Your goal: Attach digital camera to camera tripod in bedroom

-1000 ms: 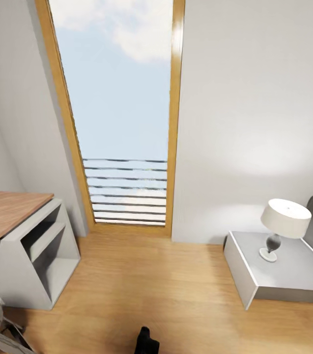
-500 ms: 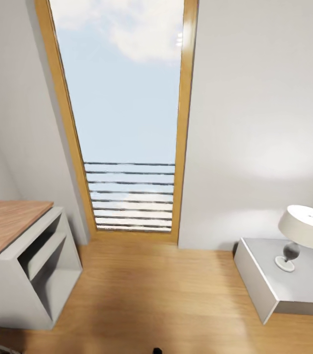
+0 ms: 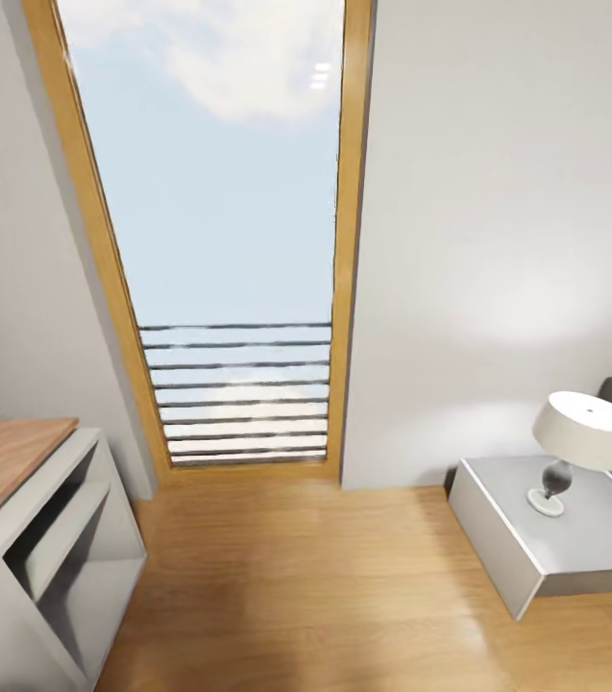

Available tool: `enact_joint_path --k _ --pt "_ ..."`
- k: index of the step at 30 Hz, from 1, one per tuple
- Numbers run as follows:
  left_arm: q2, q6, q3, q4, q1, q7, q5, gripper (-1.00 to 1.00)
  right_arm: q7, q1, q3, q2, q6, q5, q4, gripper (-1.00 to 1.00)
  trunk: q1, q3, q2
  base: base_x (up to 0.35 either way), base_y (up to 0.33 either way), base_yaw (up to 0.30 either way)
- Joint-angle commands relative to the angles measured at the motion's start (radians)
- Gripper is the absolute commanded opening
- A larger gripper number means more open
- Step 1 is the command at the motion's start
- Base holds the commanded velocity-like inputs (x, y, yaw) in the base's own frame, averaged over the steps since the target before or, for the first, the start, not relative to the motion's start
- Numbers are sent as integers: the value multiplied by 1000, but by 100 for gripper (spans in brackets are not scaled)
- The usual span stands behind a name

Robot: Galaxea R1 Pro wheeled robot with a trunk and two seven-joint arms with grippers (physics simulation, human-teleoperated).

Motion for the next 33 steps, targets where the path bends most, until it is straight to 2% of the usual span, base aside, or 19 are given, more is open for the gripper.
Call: enact_joint_path --k 1,11,33 --pt "0 -1 1 -1 0 1 1 100 -1 0 0 0 0 7 0 100 0 -1 0 83 331 -243" --pt "-3 -1 -1 -2 1 1 1 100 -1 0 0 -1 0 7 0 100 0 -1 0 64 273 -244" --pt "-4 -1 -4 -2 0 1 -5 100 -1 0 -1 -1 -2 6 0 100 0 -1 0 4 19 -244"
